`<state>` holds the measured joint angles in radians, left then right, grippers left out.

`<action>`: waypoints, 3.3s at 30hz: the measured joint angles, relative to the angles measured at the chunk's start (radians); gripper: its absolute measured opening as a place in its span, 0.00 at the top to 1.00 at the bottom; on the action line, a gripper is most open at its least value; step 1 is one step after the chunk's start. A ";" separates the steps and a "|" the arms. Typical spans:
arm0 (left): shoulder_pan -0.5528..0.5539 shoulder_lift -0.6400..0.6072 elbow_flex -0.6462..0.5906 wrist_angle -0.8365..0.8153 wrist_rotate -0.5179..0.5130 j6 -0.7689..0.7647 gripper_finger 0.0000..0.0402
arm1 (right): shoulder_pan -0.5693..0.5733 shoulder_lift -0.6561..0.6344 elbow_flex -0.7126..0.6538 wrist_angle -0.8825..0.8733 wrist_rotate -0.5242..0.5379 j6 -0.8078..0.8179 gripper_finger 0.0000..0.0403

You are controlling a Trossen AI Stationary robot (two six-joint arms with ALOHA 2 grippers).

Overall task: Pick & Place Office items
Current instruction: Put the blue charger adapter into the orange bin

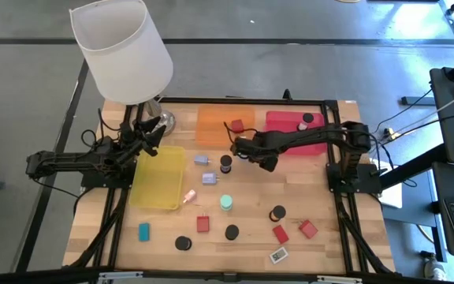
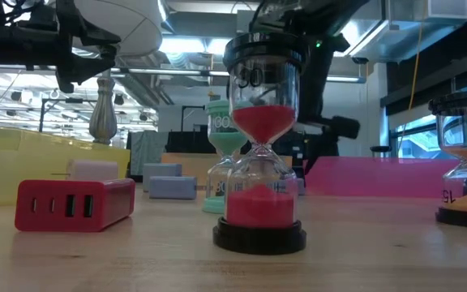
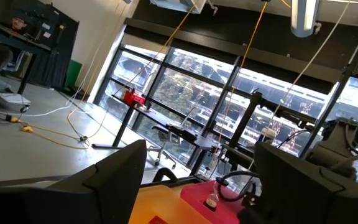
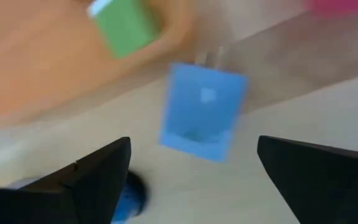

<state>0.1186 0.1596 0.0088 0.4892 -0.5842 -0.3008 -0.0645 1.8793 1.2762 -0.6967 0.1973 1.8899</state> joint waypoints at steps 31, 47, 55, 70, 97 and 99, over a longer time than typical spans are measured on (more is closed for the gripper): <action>0.000 0.000 0.000 0.000 0.000 0.000 0.27 | -0.041 0.108 0.000 0.007 -0.040 -0.072 0.40; 0.000 0.000 0.000 0.000 0.000 0.000 0.27 | -0.013 0.037 -0.004 -0.060 -0.118 -0.086 0.42; 0.000 0.000 0.000 0.000 0.000 0.000 0.27 | -0.013 -0.089 -0.003 -0.107 -0.107 -0.079 0.47; 0.000 0.000 0.000 0.000 0.000 0.000 0.27 | -0.123 -0.132 0.103 -0.060 0.162 -0.143 0.44; 0.000 0.000 0.000 0.000 0.000 0.000 0.27 | -0.208 0.205 0.317 -0.054 0.137 -0.684 0.42; 0.000 0.000 0.000 0.000 0.000 0.000 0.27 | -0.207 0.205 0.317 -0.054 0.151 -0.708 0.38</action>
<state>0.1185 0.1593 0.0090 0.4892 -0.5843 -0.3008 -0.2718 2.0842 1.5936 -0.7510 0.3478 1.1820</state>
